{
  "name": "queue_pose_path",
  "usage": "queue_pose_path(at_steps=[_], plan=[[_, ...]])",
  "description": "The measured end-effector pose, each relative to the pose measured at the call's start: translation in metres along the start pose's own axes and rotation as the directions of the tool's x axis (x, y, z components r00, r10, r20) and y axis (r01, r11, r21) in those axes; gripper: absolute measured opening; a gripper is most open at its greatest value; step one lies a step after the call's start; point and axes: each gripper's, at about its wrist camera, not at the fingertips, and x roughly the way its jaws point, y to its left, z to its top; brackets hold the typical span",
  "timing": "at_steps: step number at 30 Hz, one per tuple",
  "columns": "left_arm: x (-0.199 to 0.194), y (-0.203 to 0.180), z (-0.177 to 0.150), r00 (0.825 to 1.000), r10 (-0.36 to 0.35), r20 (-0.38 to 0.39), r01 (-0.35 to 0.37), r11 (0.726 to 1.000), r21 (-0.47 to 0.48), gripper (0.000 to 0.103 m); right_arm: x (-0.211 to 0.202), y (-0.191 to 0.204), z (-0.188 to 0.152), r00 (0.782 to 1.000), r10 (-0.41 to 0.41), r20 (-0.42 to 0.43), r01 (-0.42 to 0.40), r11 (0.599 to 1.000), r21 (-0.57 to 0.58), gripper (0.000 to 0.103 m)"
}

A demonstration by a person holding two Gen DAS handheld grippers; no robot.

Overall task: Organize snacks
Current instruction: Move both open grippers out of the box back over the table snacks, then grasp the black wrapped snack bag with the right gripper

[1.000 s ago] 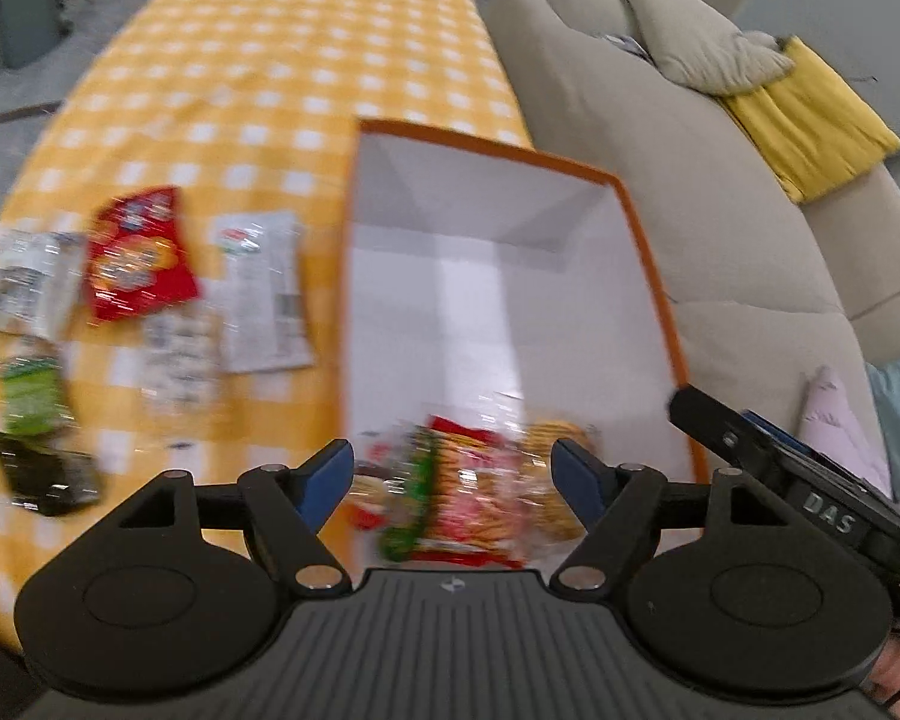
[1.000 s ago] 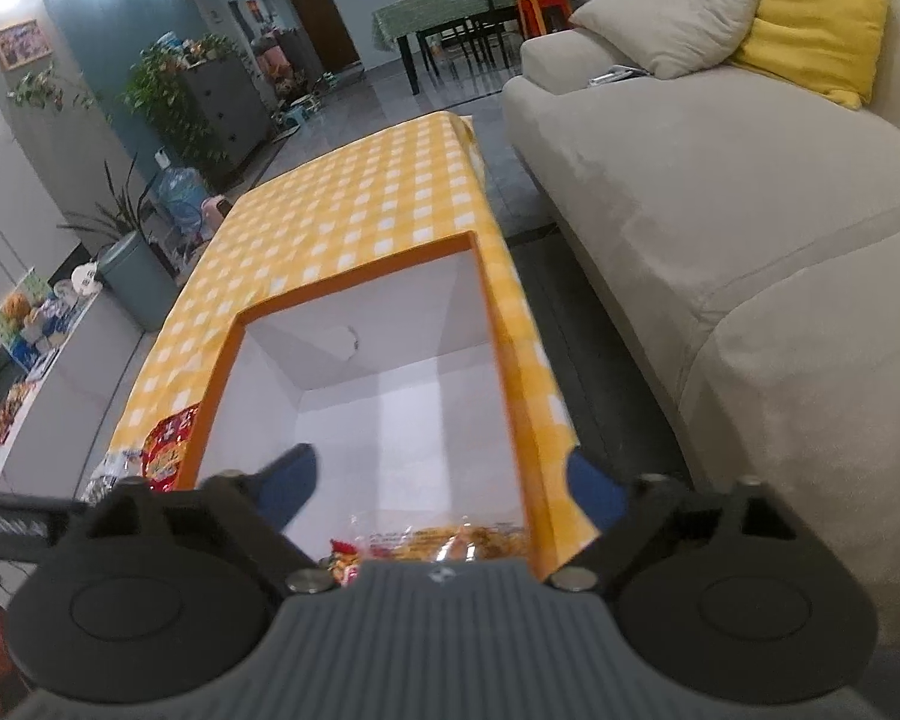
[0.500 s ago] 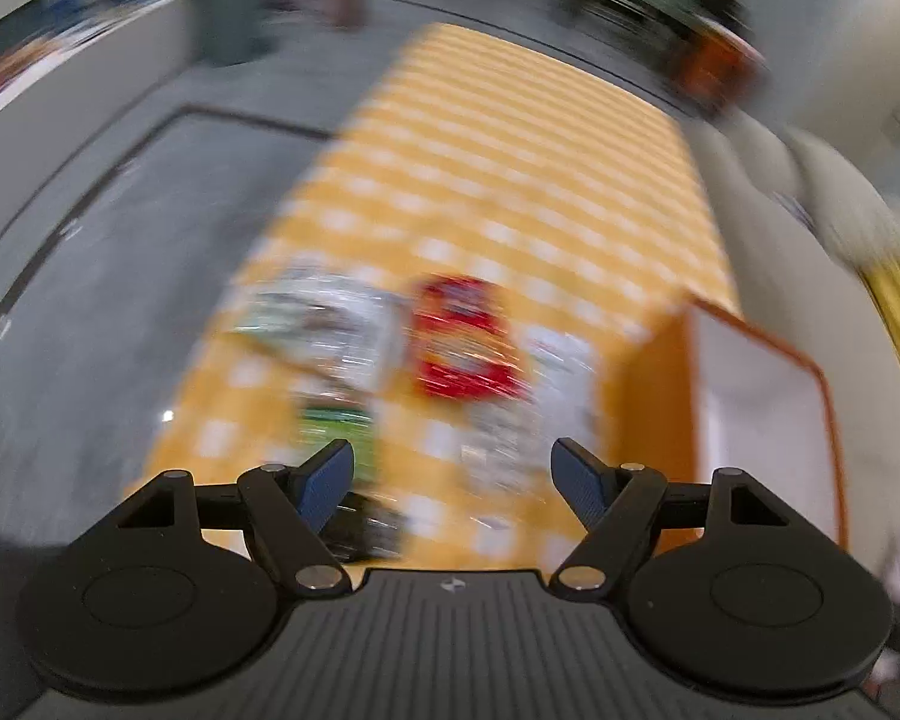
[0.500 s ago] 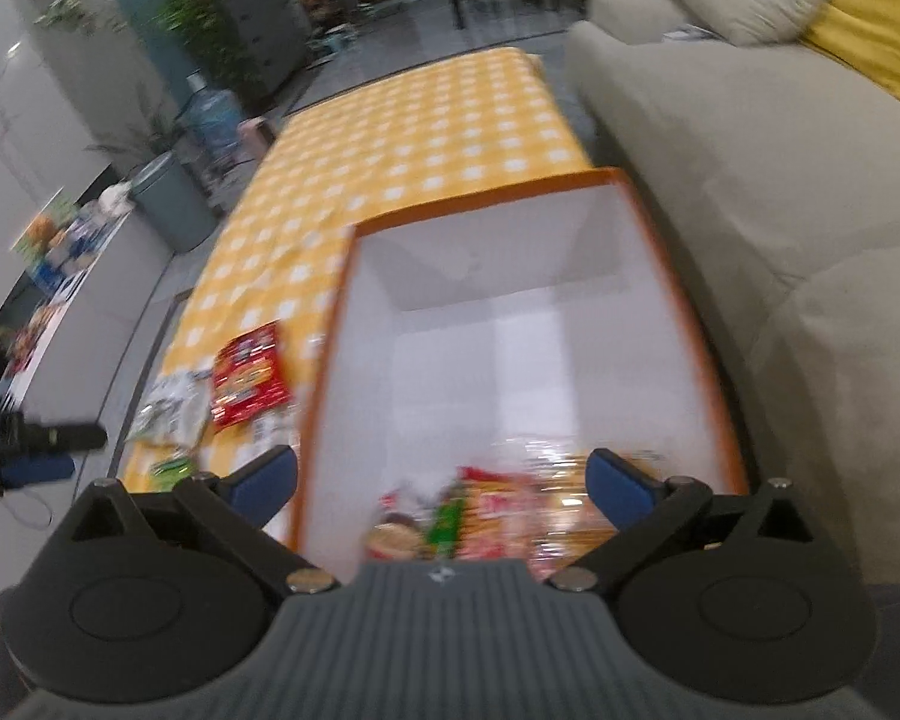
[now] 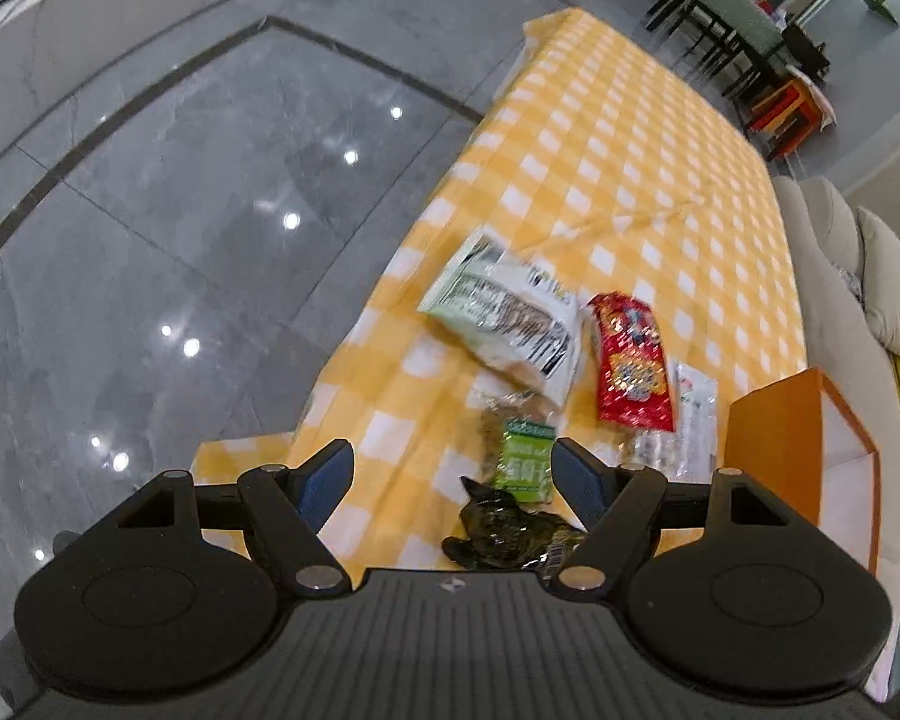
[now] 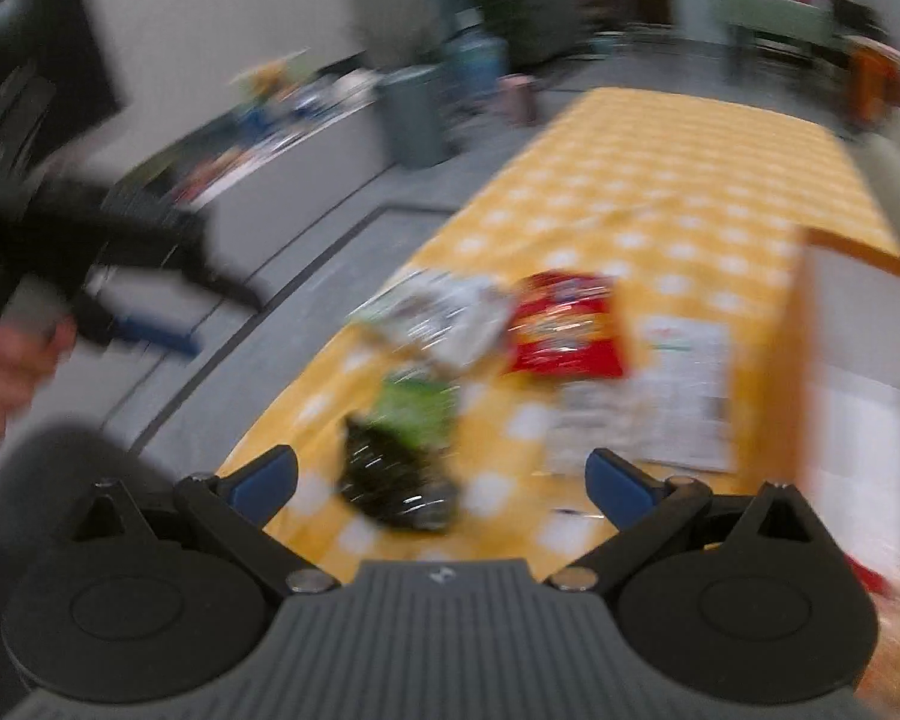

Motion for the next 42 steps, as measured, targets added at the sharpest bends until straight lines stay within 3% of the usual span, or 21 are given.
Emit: queue_pose_path(at_steps=[5, 8, 14, 17, 18, 22, 25, 27, 31, 34, 39, 42], plan=[[0.017, 0.008, 0.002, 0.998, -0.019, -0.061, 0.020, 1.000, 0.006, 0.088, 0.047, 0.023, -0.011, 0.998, 0.060, -0.014, -0.061, 0.978, -0.201, 0.099], [0.018, 0.010, 0.005, 0.999, 0.001, -0.054, 0.000, 1.000, 0.008, 0.088, 0.072, 0.027, -0.011, 0.999, 0.033, -0.031, -0.040, 0.961, -0.273, 0.099], [0.023, 0.024, 0.009, 0.997, -0.013, -0.069, 0.010, 0.999, -0.049, 0.088, 0.105, 0.020, -0.007, 0.998, 0.026, -0.060, -0.041, 0.962, -0.269, 0.099], [0.025, 0.027, 0.010, 0.996, -0.023, -0.083, 0.017, 0.997, -0.069, 0.088, 0.108, 0.023, -0.007, 0.994, 0.094, -0.051, -0.104, 0.961, -0.255, 0.097], [0.025, 0.027, 0.010, 0.996, -0.029, -0.084, 0.023, 0.997, -0.069, 0.088, 0.109, 0.026, -0.008, 0.994, 0.103, -0.044, -0.111, 0.958, -0.264, 0.095], [0.026, 0.028, 0.010, 0.993, -0.070, -0.091, 0.062, 0.994, -0.086, 0.088, 0.122, 0.034, -0.012, 0.996, 0.063, -0.068, -0.081, 0.946, -0.314, 0.064], [0.027, 0.028, 0.010, 0.993, -0.068, -0.096, 0.059, 0.994, -0.093, 0.088, 0.119, 0.037, -0.017, 0.997, 0.068, -0.046, -0.080, 0.939, -0.334, 0.054], [0.029, 0.027, 0.009, 0.993, -0.058, -0.101, 0.048, 0.994, -0.095, 0.088, 0.116, 0.037, -0.018, 0.996, 0.081, -0.046, -0.092, 0.940, -0.329, 0.052], [0.031, 0.027, 0.008, 0.992, -0.059, -0.112, 0.047, 0.994, -0.103, 0.088, 0.109, 0.038, -0.023, 0.989, 0.122, -0.086, -0.143, 0.937, -0.319, 0.052], [0.031, 0.027, 0.008, 0.992, -0.058, -0.111, 0.047, 0.994, -0.103, 0.088, 0.110, 0.040, -0.025, 0.979, 0.143, -0.146, -0.182, 0.937, -0.299, 0.058], [0.031, 0.025, 0.007, 0.992, -0.058, -0.109, 0.049, 0.995, -0.085, 0.088, 0.113, 0.041, -0.029, 0.977, 0.180, -0.110, -0.204, 0.940, -0.273, 0.079], [0.029, 0.024, 0.008, 0.993, -0.060, -0.098, 0.051, 0.995, -0.088, 0.088, 0.117, 0.039, -0.035, 0.971, 0.222, -0.093, -0.239, 0.935, -0.262, 0.083]])
